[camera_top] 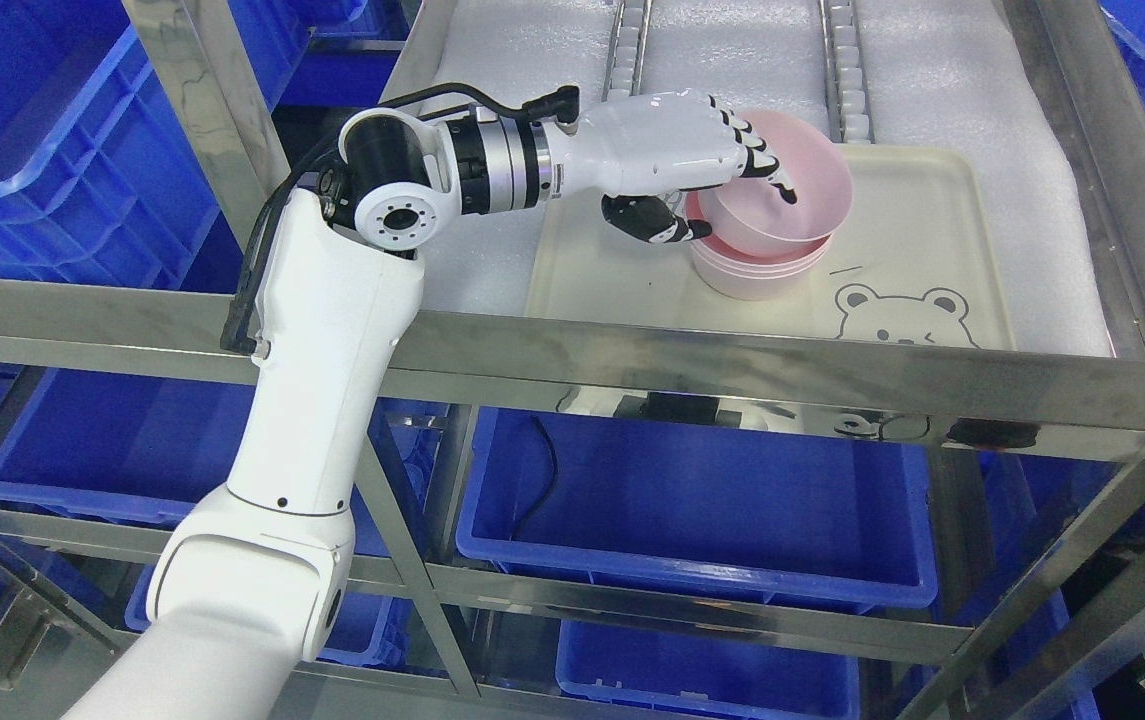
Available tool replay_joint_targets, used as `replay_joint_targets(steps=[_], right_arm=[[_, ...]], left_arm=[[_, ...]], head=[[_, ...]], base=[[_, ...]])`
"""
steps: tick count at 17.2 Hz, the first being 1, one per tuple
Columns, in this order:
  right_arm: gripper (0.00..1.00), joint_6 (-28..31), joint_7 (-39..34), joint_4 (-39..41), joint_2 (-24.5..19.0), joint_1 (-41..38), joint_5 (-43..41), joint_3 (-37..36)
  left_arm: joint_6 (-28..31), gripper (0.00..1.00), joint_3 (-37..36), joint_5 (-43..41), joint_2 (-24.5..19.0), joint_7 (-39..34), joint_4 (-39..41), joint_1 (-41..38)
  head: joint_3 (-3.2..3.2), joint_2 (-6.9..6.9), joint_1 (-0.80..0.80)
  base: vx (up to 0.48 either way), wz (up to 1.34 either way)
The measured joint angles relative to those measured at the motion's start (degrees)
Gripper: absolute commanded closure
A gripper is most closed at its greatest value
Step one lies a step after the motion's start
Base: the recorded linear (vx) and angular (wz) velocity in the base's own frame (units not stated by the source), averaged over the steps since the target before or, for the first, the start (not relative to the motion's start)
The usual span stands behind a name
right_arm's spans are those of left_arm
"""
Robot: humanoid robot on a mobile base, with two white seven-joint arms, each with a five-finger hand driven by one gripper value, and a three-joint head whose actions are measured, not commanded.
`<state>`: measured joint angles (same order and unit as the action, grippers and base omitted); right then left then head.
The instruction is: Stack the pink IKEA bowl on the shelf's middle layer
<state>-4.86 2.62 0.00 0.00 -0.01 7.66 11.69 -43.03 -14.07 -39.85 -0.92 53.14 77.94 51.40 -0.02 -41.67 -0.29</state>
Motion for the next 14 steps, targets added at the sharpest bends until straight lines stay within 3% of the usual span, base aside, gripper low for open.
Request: replay_joint_targets(steps=[2,6,11,14], right_arm=[[0.0,0.0,0.0,0.0,0.0,0.0,0.0,0.0],[0.0,0.0,0.0,0.0,0.0,0.0,0.0,0.0],[0.0,0.0,0.0,0.0,0.0,0.0,0.0,0.0],[0.0,0.0,0.0,0.0,0.0,0.0,0.0,0.0]], left_arm=[[0.1,0.1,0.5,0.0,0.1,0.0,-0.1,0.8],[0.8,0.1,3.0,1.6,0.4,-0.8,-0.1,2.8],[9.8,0.09,5.2,12.5,0.6,-9.2,0.0,3.5],[12.6,0.04,4.8,17.4,0.7,-12.0,0.8,3.1]], head=[[0.0,0.0,0.0],[0.0,0.0,0.0],[0.0,0.0,0.0],[0.0,0.0,0.0]], base=[[0.0,0.0],[0.0,0.0],[0.0,0.0],[0.0,0.0]])
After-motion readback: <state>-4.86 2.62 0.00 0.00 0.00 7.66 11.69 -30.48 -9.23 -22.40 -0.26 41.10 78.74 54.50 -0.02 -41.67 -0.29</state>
